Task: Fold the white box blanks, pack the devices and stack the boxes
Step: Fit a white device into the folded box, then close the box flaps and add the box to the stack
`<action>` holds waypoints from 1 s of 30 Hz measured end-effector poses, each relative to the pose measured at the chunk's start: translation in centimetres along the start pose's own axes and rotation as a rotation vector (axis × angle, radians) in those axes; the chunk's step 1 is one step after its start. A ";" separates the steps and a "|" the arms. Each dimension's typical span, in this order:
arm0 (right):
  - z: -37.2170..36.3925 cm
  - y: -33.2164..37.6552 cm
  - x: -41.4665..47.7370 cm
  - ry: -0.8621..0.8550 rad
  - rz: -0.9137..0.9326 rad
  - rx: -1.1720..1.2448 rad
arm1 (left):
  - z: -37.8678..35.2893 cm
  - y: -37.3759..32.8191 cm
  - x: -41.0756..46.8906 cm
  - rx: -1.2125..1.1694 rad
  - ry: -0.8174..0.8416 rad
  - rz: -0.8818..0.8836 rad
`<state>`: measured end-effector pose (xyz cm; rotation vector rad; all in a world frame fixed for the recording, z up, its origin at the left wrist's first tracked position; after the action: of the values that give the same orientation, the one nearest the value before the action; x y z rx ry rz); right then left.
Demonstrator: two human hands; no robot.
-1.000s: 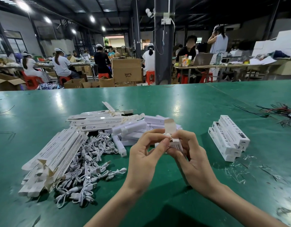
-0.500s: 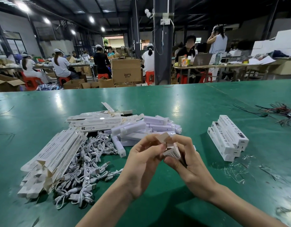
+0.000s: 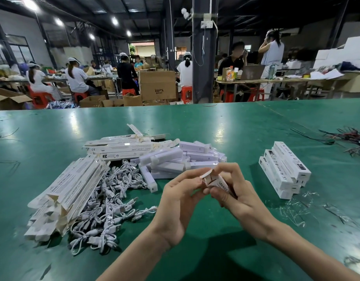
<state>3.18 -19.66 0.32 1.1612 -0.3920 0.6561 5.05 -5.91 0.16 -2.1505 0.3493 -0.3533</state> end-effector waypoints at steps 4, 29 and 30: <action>0.1 -0.1 -0.1 0.002 0.023 0.060 | -0.4 -0.5 -0.4 0.104 -0.014 -0.121; -0.1 0.0 -0.2 0.016 0.015 0.029 | -0.3 -0.9 -1.1 0.445 -0.101 -0.480; -0.1 0.0 -0.2 0.016 0.016 0.027 | -0.2 -0.8 -1.1 0.446 -0.103 -0.482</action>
<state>3.02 -19.66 0.17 1.1784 -0.3801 0.6863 4.09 -5.22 0.85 -1.7796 -0.2935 -0.5324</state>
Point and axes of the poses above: each hand's wrist, its own x-axis towards the middle knuckle, its own z-axis out of the back of the hand, y = z × x, the point moved 3 cm from there along x, towards the middle knuckle, and after that the axes turned 2 degrees about z, right-handed, at the moved point
